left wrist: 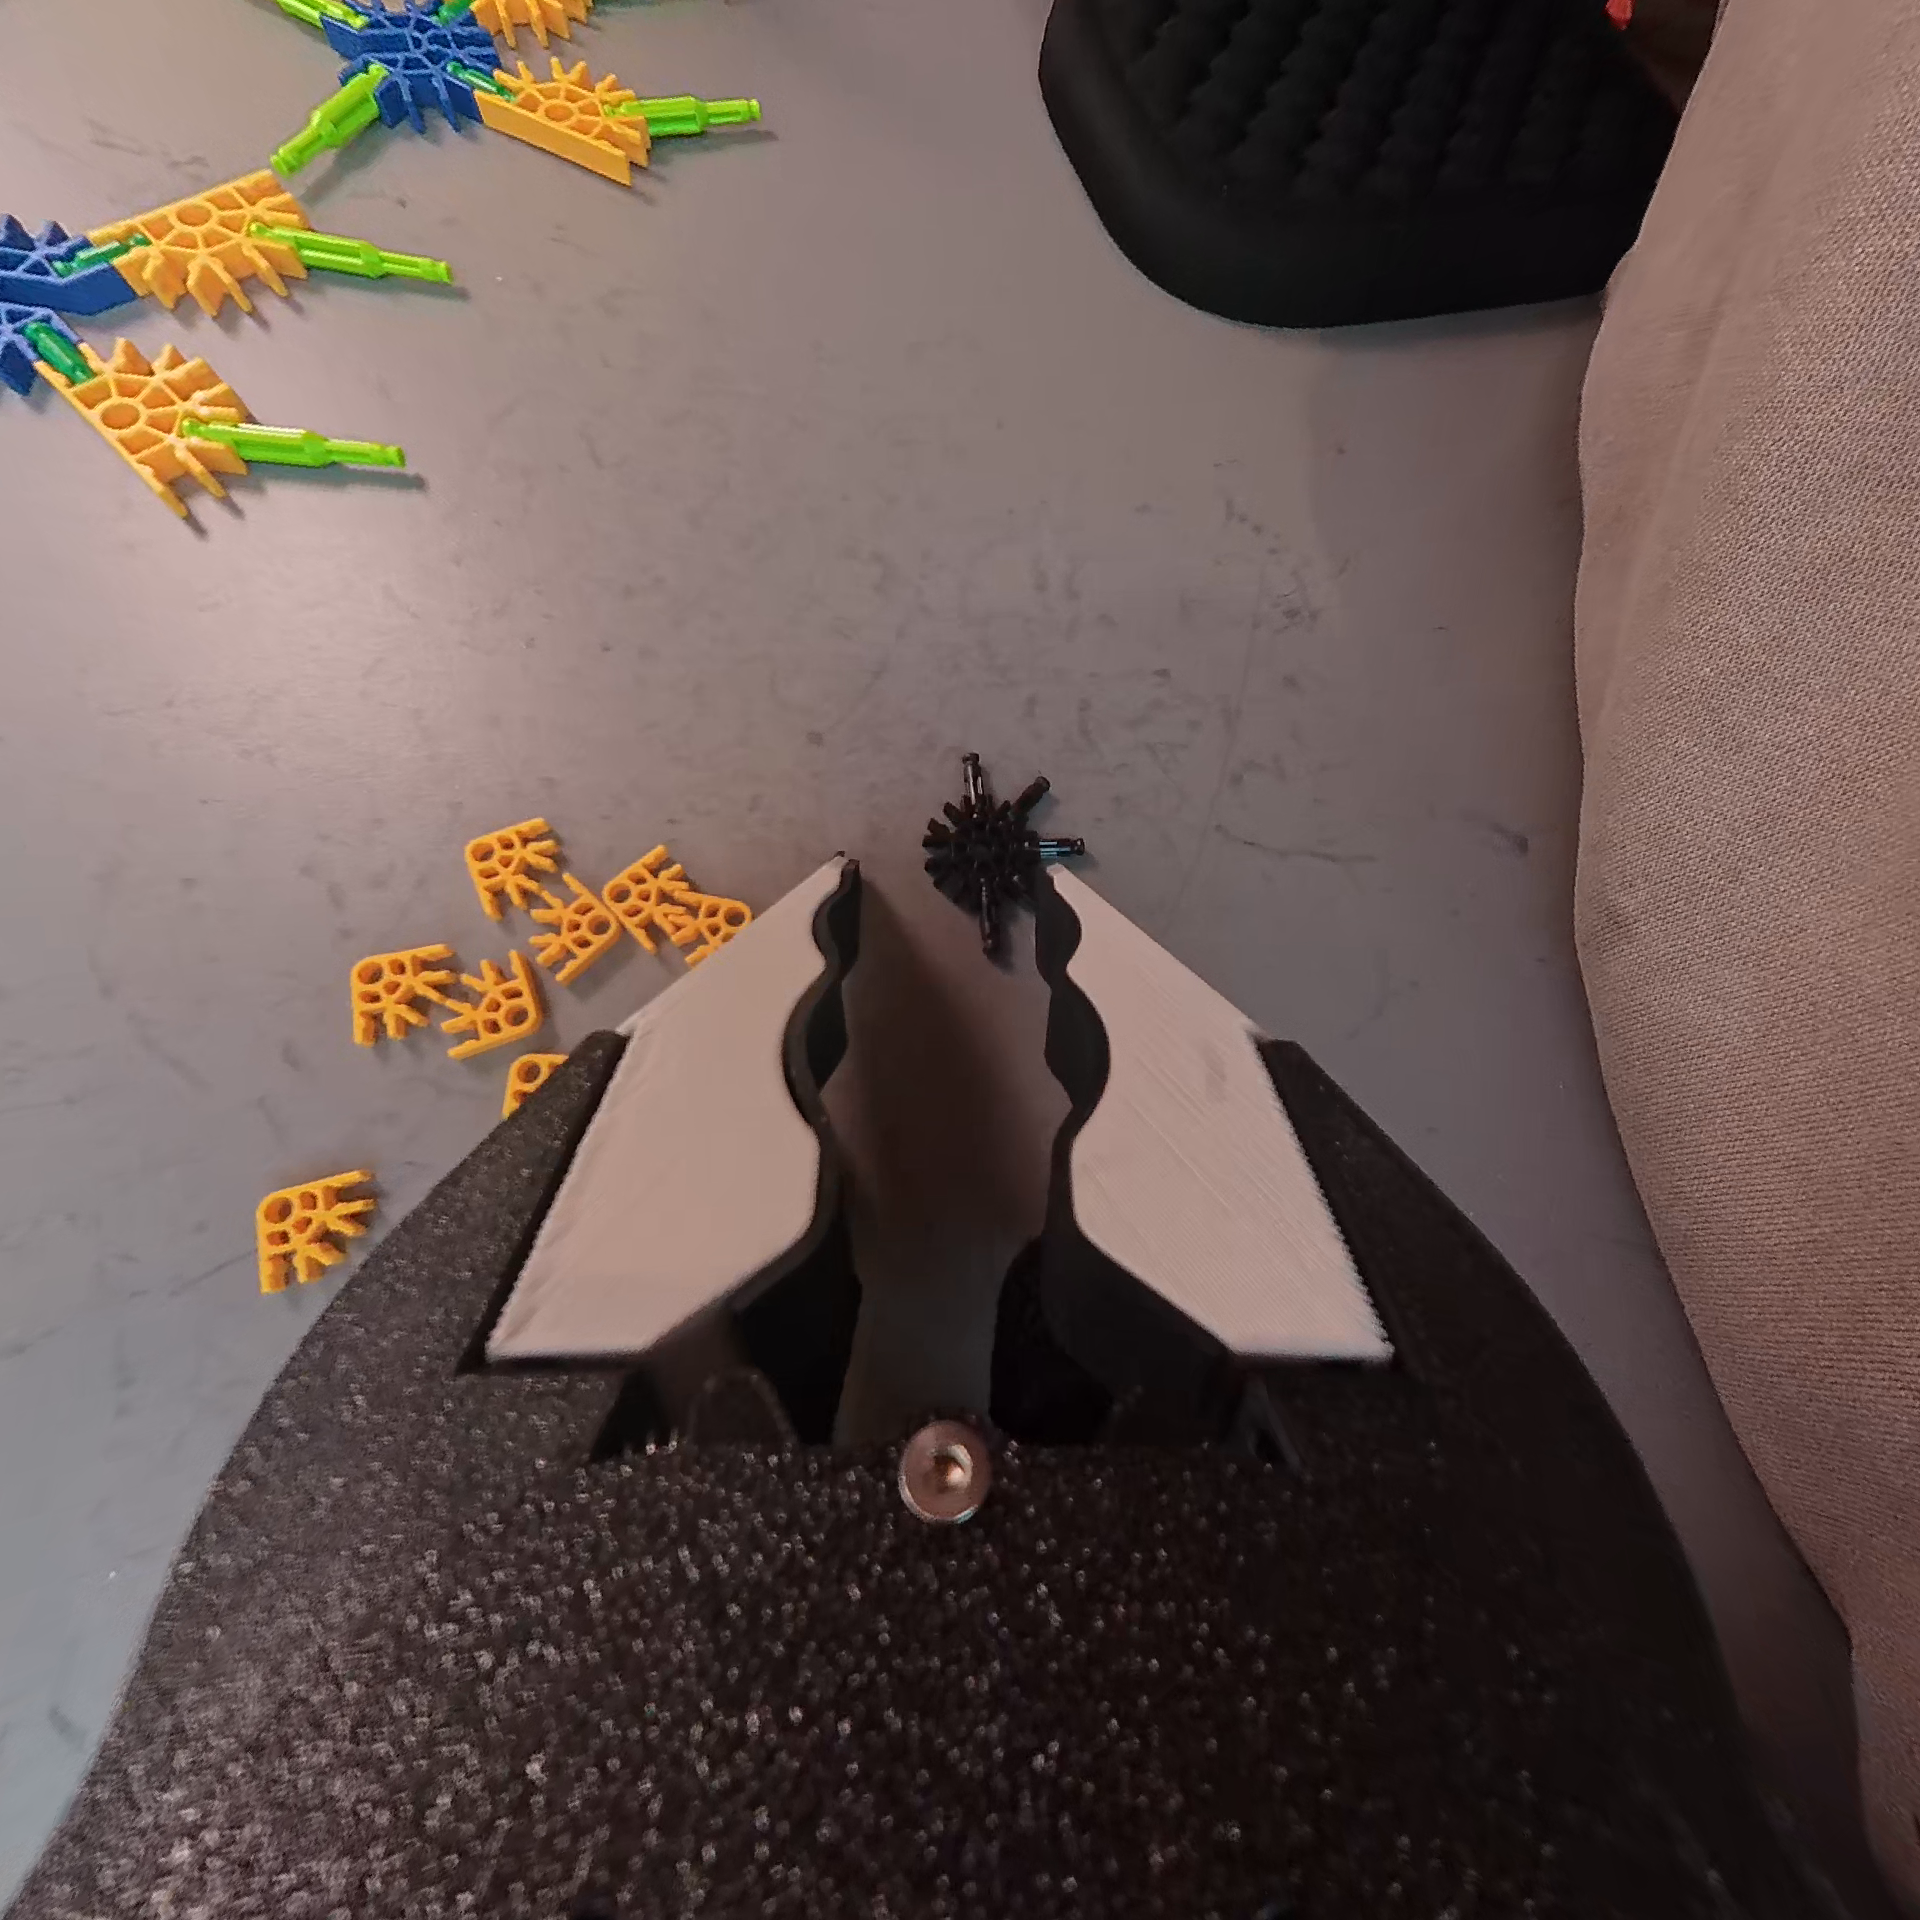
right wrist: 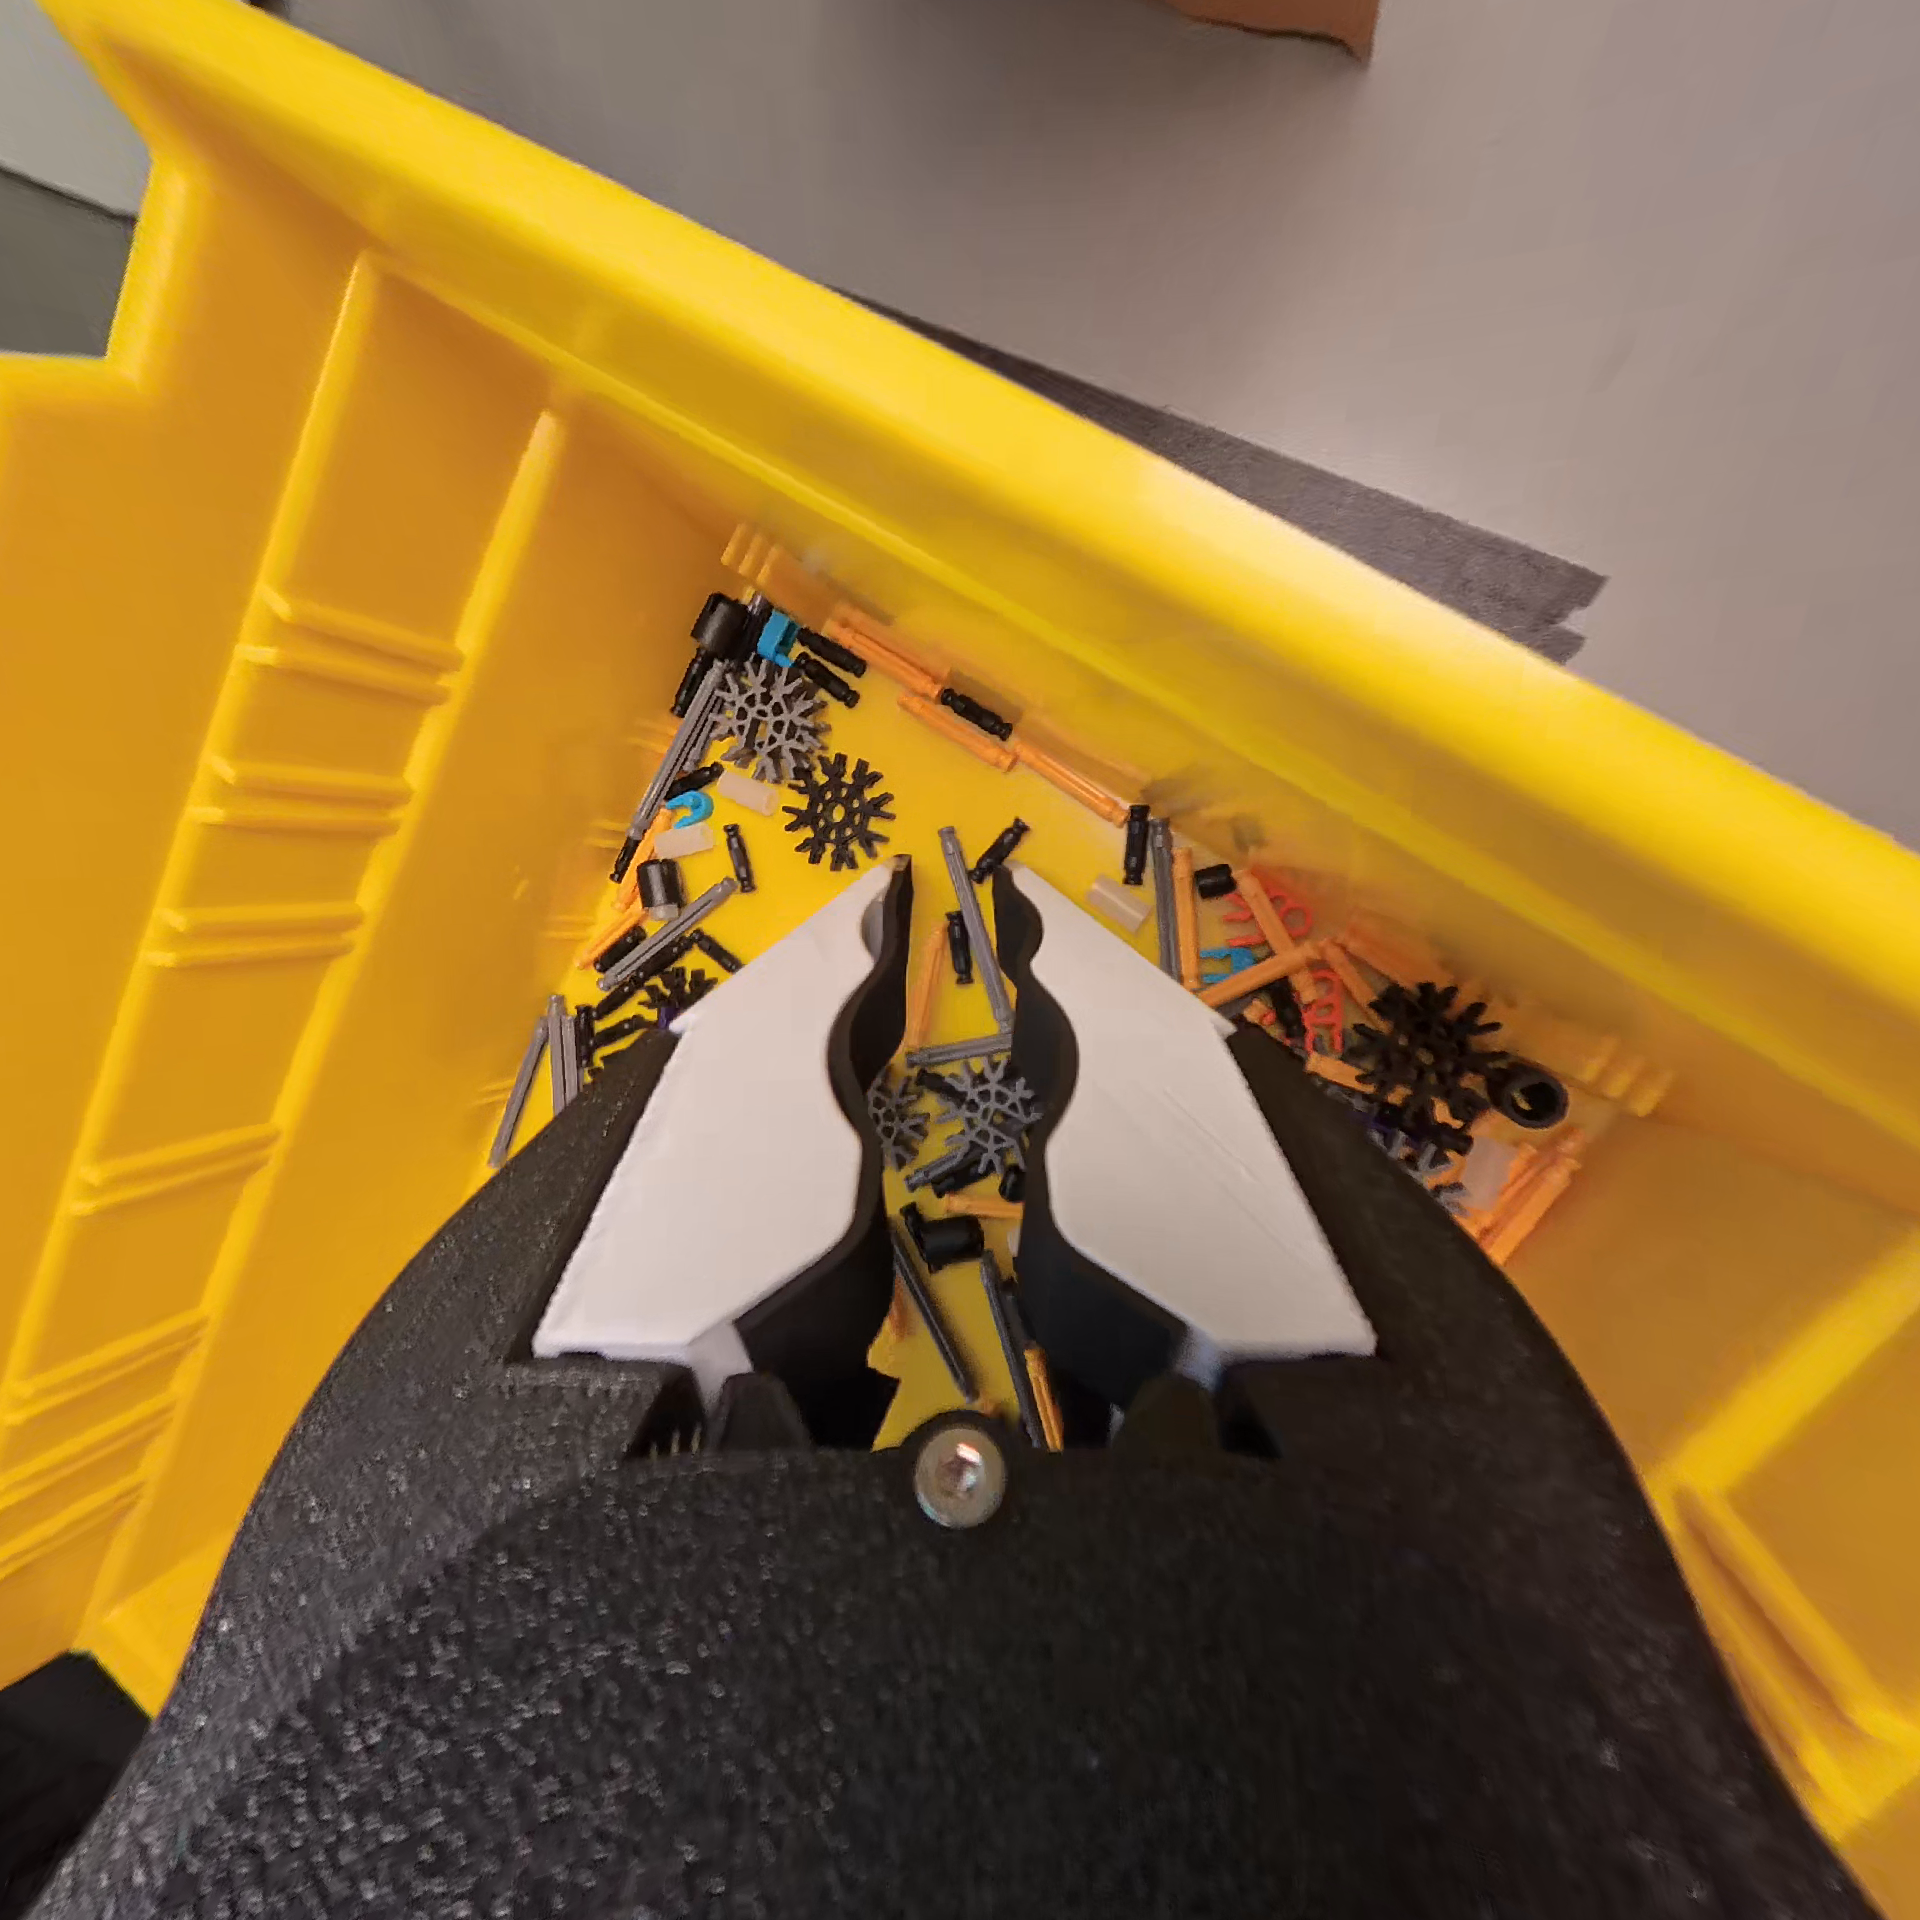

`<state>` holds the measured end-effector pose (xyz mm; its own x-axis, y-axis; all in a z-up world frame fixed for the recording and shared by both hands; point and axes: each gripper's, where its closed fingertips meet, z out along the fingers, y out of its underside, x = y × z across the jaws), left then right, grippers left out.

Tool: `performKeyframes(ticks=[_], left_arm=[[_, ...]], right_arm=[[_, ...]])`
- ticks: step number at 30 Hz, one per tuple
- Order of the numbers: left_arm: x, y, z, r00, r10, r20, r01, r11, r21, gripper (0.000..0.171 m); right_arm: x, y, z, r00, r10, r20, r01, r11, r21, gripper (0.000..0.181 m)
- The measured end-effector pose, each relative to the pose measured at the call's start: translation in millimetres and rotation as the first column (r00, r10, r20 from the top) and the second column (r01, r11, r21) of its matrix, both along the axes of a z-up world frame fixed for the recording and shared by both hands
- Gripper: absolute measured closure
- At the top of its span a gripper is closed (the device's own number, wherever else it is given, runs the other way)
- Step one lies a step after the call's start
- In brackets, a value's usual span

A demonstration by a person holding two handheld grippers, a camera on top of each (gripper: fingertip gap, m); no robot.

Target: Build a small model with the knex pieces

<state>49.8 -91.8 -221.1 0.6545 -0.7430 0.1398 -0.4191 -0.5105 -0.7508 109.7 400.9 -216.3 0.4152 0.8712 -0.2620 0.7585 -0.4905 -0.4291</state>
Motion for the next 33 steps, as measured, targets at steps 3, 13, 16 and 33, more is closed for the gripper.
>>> performKeyframes(ticks=[3,13,16,33], left_arm=[[-0.1,0.0,0.1,1.0,0.0,0.002,0.0,1.0,-0.001,0.138],[-0.4,-0.1,0.1,1.0,0.0,0.005,0.0,1.0,-0.003,0.139],[-0.5,0.0,0.1,1.0,0.0,0.006,0.0,1.0,-0.004,0.139],[-0.7,0.2,0.3,1.0,0.001,0.01,-0.001,1.0,-0.006,0.14]], right_arm=[[1.8,-8.7,1.4,0.997,0.068,0.03,-0.068,0.998,-0.014,0.172],[0.8,-2.7,-1.2,0.996,0.078,0.038,-0.082,0.993,0.09,0.176],[1.9,-2.7,-1.7,0.997,0.072,0.041,-0.076,0.993,0.095,0.175],[-13.7,7.3,2.9,0.996,0.082,0.023,-0.085,0.974,0.208,0.162]])
